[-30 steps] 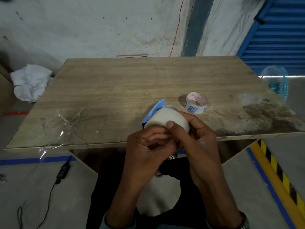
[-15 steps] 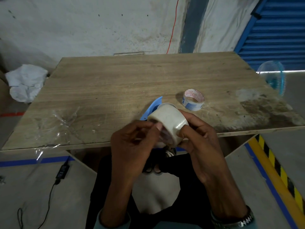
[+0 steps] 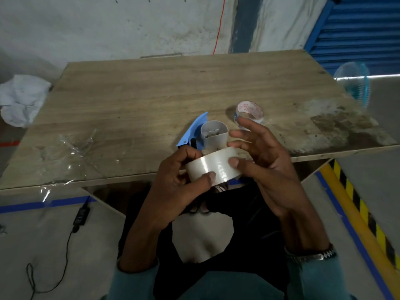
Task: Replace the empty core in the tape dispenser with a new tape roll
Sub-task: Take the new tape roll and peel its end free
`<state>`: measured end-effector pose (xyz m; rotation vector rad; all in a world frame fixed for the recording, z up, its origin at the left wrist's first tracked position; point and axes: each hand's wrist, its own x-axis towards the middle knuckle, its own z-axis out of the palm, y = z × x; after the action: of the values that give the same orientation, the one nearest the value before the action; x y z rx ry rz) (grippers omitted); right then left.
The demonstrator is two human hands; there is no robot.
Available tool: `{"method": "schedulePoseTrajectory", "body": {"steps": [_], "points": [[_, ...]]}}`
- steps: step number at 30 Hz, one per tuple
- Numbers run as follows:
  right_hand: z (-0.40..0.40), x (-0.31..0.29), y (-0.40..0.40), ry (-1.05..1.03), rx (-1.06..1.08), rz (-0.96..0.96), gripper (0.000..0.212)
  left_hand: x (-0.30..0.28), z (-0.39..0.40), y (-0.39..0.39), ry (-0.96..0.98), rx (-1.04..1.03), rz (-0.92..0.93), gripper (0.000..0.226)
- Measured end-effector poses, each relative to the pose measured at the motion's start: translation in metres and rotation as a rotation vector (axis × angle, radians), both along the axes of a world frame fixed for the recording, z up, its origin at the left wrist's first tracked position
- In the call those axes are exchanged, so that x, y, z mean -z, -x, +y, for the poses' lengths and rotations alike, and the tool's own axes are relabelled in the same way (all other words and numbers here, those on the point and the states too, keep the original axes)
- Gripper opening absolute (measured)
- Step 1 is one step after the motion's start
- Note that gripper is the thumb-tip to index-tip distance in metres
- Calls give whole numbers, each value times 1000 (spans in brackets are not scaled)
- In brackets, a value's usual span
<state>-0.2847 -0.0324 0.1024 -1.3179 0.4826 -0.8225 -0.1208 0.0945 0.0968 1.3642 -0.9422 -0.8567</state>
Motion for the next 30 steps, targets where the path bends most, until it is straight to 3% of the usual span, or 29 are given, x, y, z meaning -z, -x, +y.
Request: {"method": "schedulePoseTrajectory", "body": {"steps": [3, 6, 11, 18, 25, 30], "points": [[5, -2, -10, -25, 127, -66, 74, 1, -2, 9, 25, -14, 101, 22], [12, -7, -22, -28, 222, -99, 57, 0, -10, 26, 45, -116, 186, 34], [18, -9, -27, 42, 262, -116, 34, -3, -16, 34, 72, -217, 239, 25], [20, -8, -16, 93, 58, 66, 42, -6, -16, 29, 139, -235, 188, 36], [19, -7, -17, -194, 6, -68, 51, -7, -10, 25, 182, -225, 52, 23], [19, -8, -19, -217, -35, -99, 53, -1, -13, 25, 169, -313, -13, 29]]}}
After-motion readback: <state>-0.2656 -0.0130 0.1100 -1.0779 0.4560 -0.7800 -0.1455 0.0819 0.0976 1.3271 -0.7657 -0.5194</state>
